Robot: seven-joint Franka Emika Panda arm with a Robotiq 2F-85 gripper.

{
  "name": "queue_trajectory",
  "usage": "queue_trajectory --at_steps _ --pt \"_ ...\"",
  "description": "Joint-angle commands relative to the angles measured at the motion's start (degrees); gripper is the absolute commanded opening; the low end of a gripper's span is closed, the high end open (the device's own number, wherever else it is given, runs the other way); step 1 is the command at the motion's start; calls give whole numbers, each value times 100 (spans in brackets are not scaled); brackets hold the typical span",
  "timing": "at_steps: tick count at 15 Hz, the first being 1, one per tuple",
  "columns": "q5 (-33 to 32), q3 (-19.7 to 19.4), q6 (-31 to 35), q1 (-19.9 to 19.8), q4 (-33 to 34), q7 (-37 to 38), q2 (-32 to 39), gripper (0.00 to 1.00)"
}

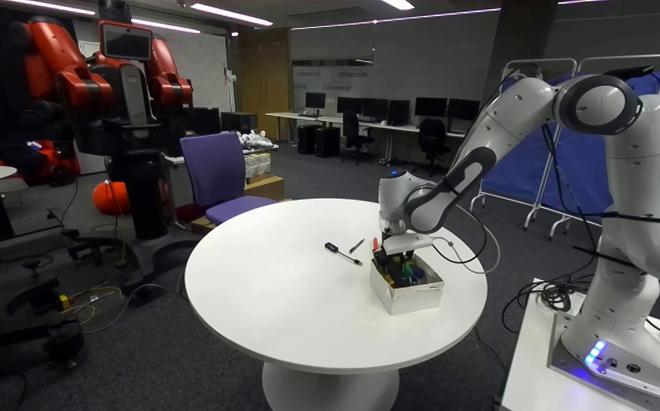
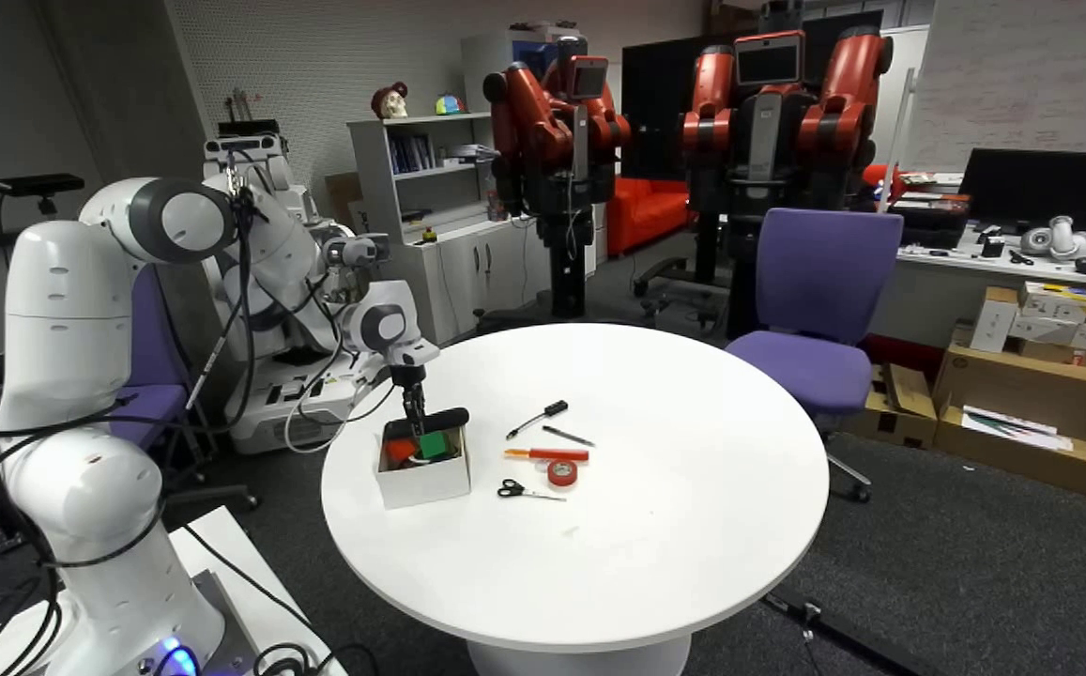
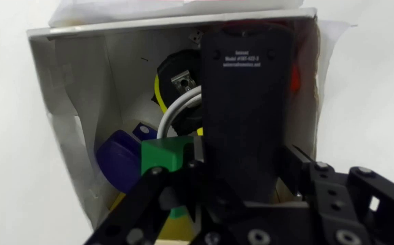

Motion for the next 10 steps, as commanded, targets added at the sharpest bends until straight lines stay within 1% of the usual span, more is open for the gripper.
queue_trajectory --at_steps 1,3,4,7,10 --pt "-200 2 8 39 -128 338 -121 81" --pt "-222 5 1 30 -138 407 -156 95" --pt "-216 9 -12 19 -145 423 -179 100" --pt "-167 12 12 -54 -227 364 -343 100" --pt "-72 -25 59 -236 -280 254 -619 100"
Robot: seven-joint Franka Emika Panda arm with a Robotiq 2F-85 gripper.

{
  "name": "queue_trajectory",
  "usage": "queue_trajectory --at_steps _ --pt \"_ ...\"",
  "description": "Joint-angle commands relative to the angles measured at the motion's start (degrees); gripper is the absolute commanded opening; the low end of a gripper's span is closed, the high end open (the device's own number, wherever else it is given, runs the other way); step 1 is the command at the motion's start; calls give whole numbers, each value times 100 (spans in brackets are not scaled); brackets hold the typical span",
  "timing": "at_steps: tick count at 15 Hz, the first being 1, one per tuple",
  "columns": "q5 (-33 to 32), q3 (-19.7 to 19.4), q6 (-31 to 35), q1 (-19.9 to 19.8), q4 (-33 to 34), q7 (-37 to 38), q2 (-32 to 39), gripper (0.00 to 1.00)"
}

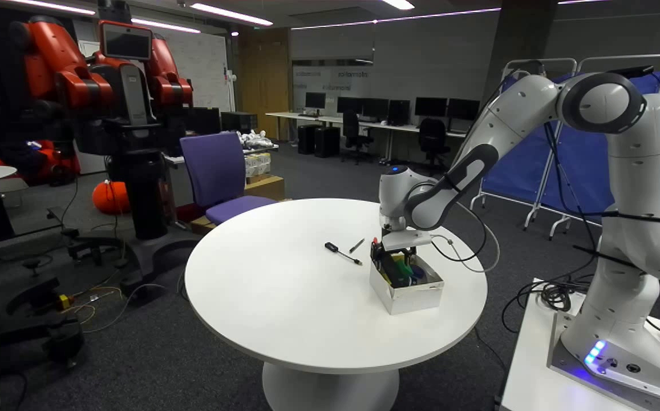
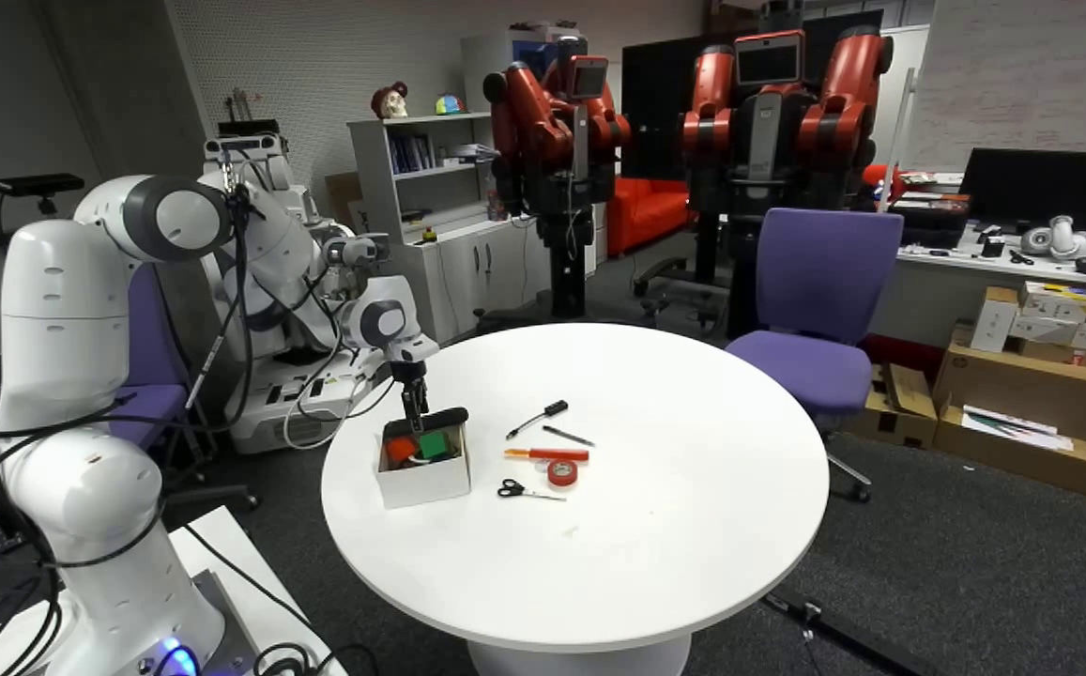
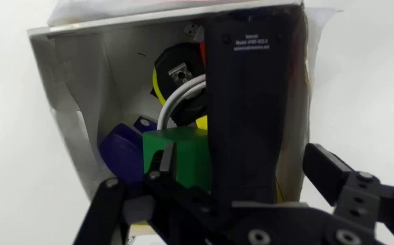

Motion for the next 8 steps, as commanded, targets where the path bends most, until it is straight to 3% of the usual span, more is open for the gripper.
queue_trajectory --at_steps 1,8 --pt "36 -27 80 -299 -282 -36 -597 100" --pt "661 -223 353 -1325 -136 -648 -820 100"
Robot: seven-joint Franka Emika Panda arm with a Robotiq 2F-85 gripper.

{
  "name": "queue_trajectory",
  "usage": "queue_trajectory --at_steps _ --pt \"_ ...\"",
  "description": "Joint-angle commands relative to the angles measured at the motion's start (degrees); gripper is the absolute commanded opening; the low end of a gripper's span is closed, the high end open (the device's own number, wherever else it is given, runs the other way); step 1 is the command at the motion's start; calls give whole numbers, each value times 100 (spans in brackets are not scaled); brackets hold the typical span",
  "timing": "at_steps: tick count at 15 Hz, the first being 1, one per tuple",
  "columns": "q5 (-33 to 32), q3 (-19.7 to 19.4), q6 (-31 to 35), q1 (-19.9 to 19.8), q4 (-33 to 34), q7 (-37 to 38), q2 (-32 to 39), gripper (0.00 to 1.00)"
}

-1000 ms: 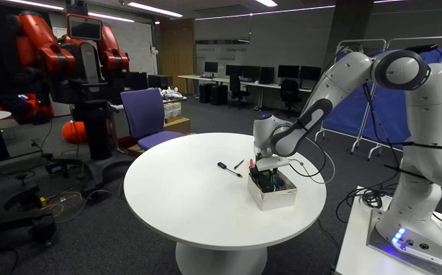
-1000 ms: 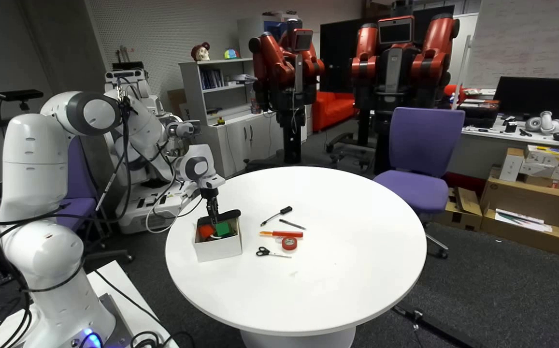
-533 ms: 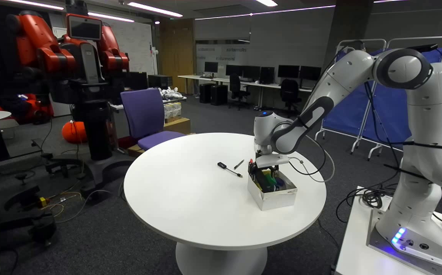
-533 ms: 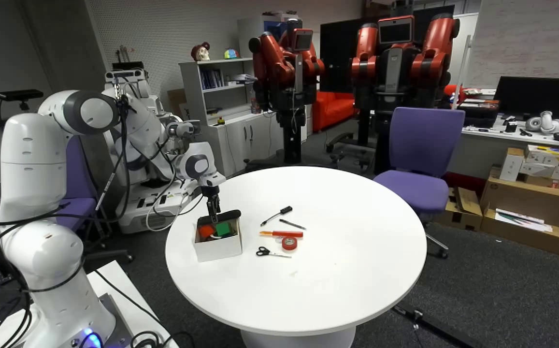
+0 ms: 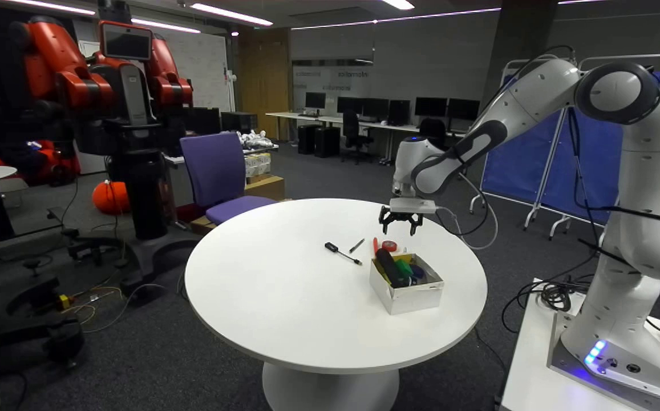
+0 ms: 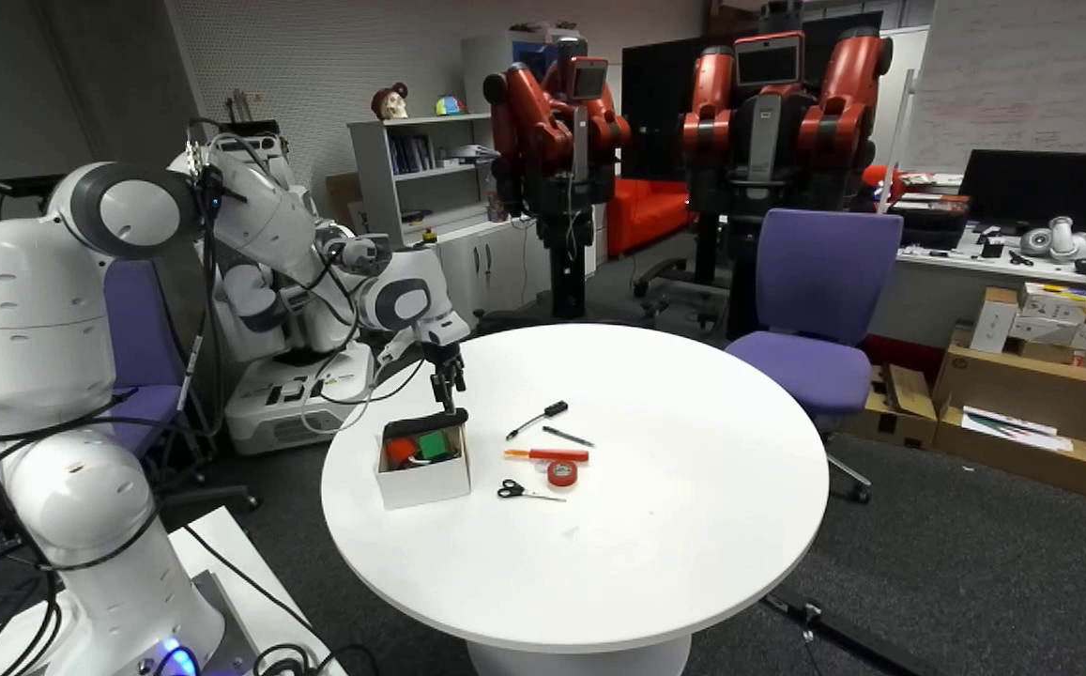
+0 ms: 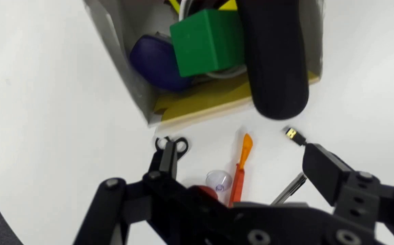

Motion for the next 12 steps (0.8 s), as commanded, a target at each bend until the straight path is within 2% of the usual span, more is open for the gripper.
queue_trajectory --at_steps 1,3,7,9,12 --pt "377 -119 402 -502 -121 -431 -52 100" --pt "592 -209 786 -746 -39 -687 236 100" --pt "1527 -133 1502 -1176 137 -1486 903 100" --pt "2009 -34 1753 -1320 253 -1841 1265 100" --pt "2404 -10 1946 -1348 467 -2098 1710 100"
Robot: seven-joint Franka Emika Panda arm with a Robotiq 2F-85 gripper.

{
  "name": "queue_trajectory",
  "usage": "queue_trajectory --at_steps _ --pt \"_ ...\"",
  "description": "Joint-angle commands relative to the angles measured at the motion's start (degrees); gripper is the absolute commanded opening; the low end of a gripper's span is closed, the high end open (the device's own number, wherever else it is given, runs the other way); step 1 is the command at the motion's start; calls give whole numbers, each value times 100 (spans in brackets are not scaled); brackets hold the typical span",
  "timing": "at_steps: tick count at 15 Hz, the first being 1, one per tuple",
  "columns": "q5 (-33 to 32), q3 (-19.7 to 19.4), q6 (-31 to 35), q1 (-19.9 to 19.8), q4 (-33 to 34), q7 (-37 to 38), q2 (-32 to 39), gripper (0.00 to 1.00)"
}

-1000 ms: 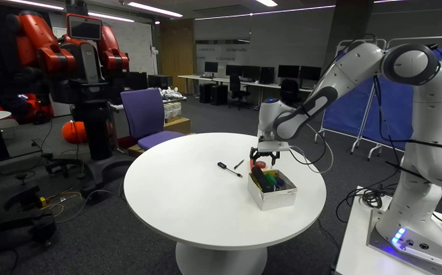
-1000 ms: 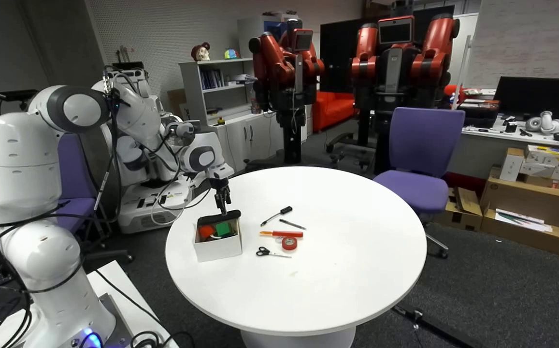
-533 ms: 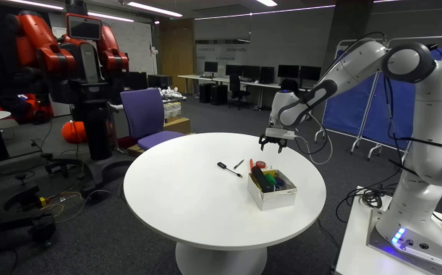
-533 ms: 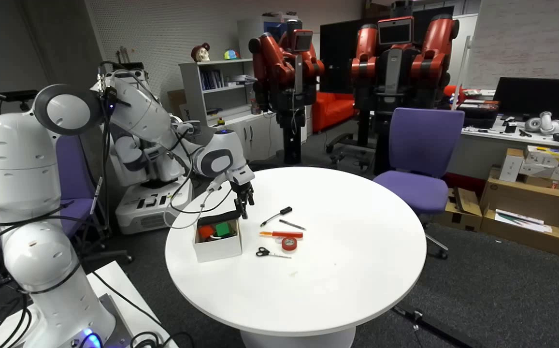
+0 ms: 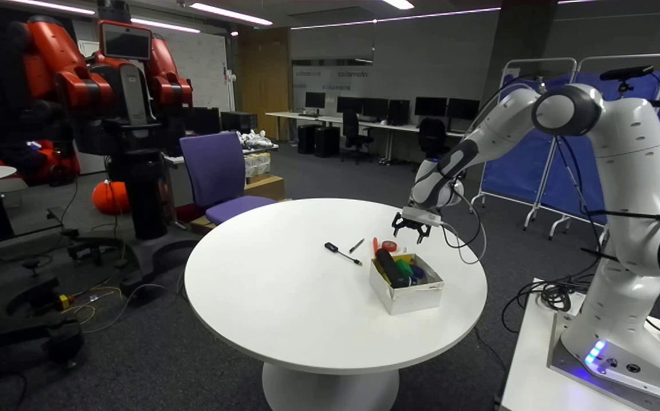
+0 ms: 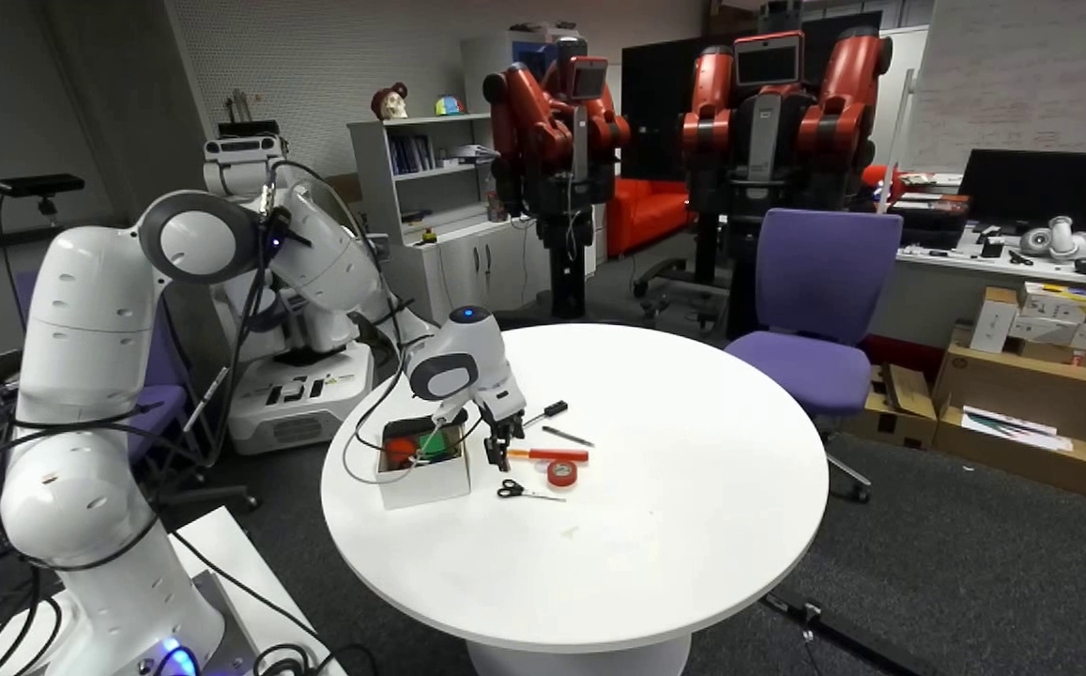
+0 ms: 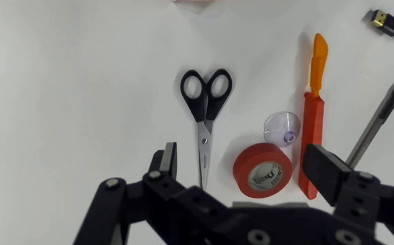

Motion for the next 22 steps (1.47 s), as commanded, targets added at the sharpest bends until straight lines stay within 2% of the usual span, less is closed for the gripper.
queue_trajectory --at_steps 1,10,12,14,15,16,17,18,19,20,22 --pt "460 127 221 -114 381 -361 510 100" --pt "364 -181 -11 184 792 -169 1156 100" --pt "352 -238 -15 244 773 -163 1194 90" --pt "338 -300 -68 302 806 -135 1238 86" --pt "319 -336 -124 331 837 -120 1270 77" --pt "308 -364 -143 358 848 -106 1291 79" --pt "294 -401 -171 390 861 -94 1311 76" --pt "278 -438 -213 418 874 -76 1319 62" --pt "267 -461 -255 438 890 -67 1316 52" --pt "255 -487 -281 461 905 -63 1319 49" --pt "232 -537 -343 500 925 -46 1316 33"
